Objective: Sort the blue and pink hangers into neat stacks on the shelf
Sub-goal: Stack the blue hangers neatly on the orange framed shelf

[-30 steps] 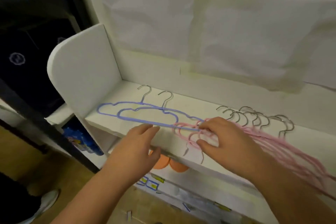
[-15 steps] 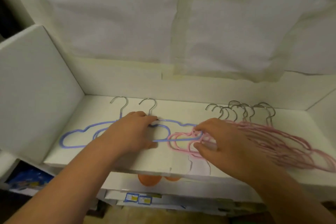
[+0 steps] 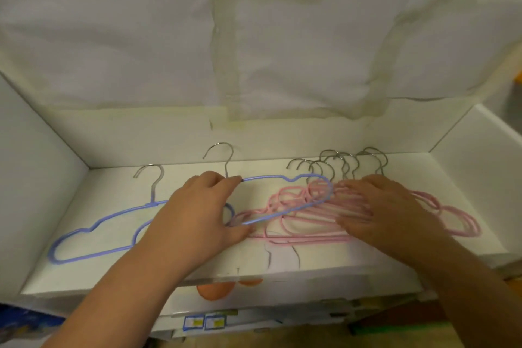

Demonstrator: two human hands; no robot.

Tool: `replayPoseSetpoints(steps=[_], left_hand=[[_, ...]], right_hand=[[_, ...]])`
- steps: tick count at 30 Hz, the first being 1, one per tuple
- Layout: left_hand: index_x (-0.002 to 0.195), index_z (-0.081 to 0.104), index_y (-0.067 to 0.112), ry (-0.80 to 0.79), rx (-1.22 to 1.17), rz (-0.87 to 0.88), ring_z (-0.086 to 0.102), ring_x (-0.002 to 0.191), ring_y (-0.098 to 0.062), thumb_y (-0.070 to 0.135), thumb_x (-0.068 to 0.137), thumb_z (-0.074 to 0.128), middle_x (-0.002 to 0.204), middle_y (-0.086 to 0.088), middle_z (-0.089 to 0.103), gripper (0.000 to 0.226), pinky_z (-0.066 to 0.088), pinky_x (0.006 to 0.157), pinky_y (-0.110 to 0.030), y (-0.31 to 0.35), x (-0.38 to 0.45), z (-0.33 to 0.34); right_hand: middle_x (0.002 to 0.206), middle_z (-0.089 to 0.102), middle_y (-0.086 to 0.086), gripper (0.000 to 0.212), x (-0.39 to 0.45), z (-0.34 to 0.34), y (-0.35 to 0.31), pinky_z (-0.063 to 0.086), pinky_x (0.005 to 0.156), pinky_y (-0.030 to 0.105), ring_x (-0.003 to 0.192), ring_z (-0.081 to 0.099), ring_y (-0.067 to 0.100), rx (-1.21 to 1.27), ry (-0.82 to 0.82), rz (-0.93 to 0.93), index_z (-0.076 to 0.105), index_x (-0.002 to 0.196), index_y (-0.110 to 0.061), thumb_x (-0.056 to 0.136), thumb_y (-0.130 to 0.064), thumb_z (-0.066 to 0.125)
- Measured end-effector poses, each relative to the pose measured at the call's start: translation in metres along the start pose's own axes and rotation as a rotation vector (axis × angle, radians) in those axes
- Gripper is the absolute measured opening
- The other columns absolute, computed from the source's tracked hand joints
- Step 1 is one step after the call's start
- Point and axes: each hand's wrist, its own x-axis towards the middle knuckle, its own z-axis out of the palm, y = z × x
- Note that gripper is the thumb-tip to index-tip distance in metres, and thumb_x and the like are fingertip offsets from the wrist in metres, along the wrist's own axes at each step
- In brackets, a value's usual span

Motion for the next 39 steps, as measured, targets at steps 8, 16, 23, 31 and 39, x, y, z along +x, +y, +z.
replayPoseSetpoints(steps=[8,16,23,31,39], left_hand=[[0.135,0.048,0.036,-0.024,0.017,0.044,0.054,0.108,-0.018,0.073,0.061,0.044,0.116,0.008,0.056,0.082,0.048,0.089,-0.033,0.059,0.010,0.012],[0.132,0.053,0.036,0.020,-0.011,-0.046,0.056,0.104,-0.016,0.072,0.061,0.048,0.111,0.010,0.057,0.080,0.048,0.082,-0.029,0.101,-0.002,0.014],[0.135,0.051,0.036,0.052,0.001,-0.156,0.054,0.108,-0.015,0.057,0.066,0.074,0.115,0.010,0.056,0.075,0.045,0.085,-0.028,0.124,-0.020,0.012],[0.136,0.045,0.043,0.094,0.008,-0.259,0.050,0.112,-0.010,0.063,0.068,0.070,0.119,0.015,0.053,0.075,0.044,0.084,-0.025,0.147,-0.044,0.010],[0.141,0.043,0.035,0.146,0.056,-0.344,0.045,0.125,-0.014,0.062,0.069,0.071,0.134,0.009,0.049,0.081,0.043,0.096,-0.031,0.161,-0.056,0.007]], right_hand=[[0.140,0.036,-0.007,0.109,0.023,-0.006,0.069,0.033,0.106,0.034,0.129,0.036,0.021,-0.038,-0.148,-0.042,0.033,0.145,-0.039,0.052,-0.090,0.057],[0.125,0.034,-0.008,0.105,0.038,-0.010,0.098,0.037,0.100,0.035,0.115,0.037,0.017,-0.013,-0.204,-0.196,0.036,0.143,-0.038,0.053,-0.079,0.070],[0.122,0.038,-0.005,0.089,0.043,-0.010,0.081,0.038,0.097,0.036,0.111,0.038,0.019,-0.112,-0.111,-0.438,0.041,0.136,-0.039,0.060,-0.081,0.062],[0.114,0.039,-0.005,0.081,0.051,-0.007,0.078,0.042,0.091,0.036,0.104,0.040,0.018,-0.077,-0.135,-0.512,0.047,0.127,-0.033,0.061,-0.075,0.068],[0.125,0.047,-0.006,0.094,0.036,-0.016,0.083,0.041,0.098,0.037,0.119,0.044,0.020,-0.032,-0.012,-0.475,0.040,0.136,-0.032,0.056,-0.066,0.077]])
